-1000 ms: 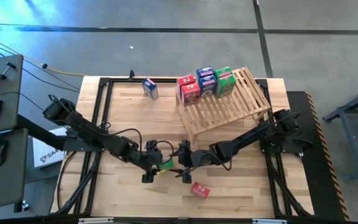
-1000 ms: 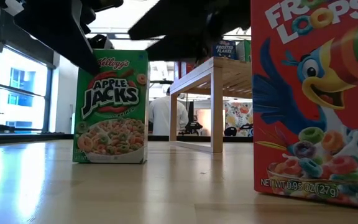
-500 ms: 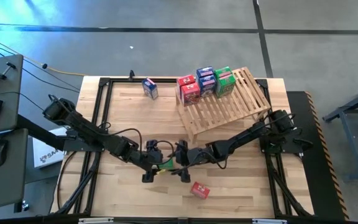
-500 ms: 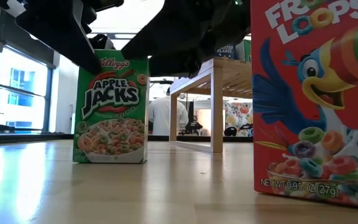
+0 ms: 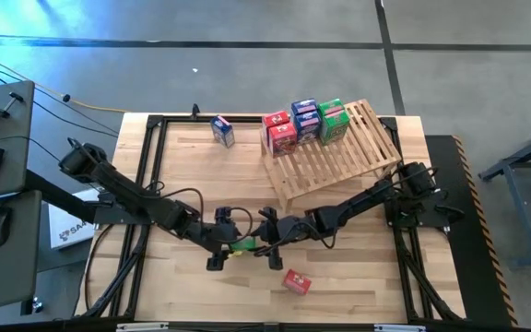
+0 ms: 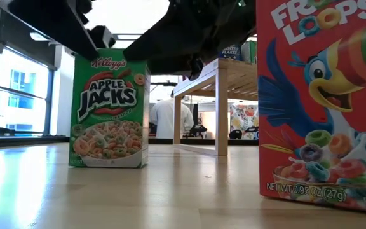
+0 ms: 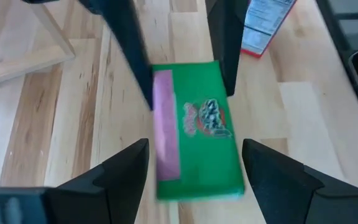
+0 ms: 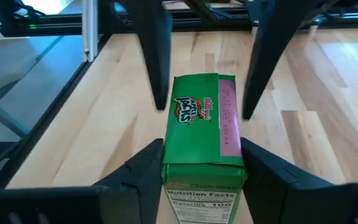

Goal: Stack cereal on shelf
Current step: Put the green cereal box on the shelf aligned with the other green cereal boxes

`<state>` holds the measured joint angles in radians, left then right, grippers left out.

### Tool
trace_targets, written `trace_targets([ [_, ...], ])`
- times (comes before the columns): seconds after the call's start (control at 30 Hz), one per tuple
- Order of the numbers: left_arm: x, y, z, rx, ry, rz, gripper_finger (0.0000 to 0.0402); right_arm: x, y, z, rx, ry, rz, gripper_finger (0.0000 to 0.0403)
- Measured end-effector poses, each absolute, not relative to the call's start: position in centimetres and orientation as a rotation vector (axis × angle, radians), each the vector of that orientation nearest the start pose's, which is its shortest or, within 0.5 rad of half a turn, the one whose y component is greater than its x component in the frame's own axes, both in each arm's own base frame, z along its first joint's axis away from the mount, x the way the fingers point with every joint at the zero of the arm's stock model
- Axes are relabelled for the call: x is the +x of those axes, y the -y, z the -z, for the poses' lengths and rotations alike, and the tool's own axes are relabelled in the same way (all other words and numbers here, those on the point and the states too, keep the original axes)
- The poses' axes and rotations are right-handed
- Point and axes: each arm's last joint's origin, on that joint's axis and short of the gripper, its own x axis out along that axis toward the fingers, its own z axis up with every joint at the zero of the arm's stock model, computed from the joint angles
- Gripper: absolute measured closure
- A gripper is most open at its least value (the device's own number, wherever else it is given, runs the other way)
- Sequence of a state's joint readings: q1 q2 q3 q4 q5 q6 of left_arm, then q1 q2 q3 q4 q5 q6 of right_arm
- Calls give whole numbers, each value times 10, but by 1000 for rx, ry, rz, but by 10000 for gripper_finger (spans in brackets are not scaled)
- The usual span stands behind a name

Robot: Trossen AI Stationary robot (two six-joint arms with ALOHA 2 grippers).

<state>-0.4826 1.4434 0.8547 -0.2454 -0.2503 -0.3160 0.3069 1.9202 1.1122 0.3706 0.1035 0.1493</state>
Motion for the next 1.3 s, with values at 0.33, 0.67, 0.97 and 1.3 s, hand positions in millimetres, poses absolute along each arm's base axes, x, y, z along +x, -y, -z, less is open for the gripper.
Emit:
trace_targets([
  [0.33, 226, 127, -197, -107, -609, 166, 151, 392, -122, -175, 39, -448, -183, 247],
  [0.67, 222, 79, -186, -73, -213, 228, 159, 389, -123, -178, 22, -463, -242, 247],
  [0.97, 206, 38, -172, -93, 4, 191, 192, 387, -124, -185, 31, -450, -279, 247],
  [1.3, 193, 17, -164, -103, 56, 102, 231, 372, -119, -225, 9, -393, -293, 248],
])
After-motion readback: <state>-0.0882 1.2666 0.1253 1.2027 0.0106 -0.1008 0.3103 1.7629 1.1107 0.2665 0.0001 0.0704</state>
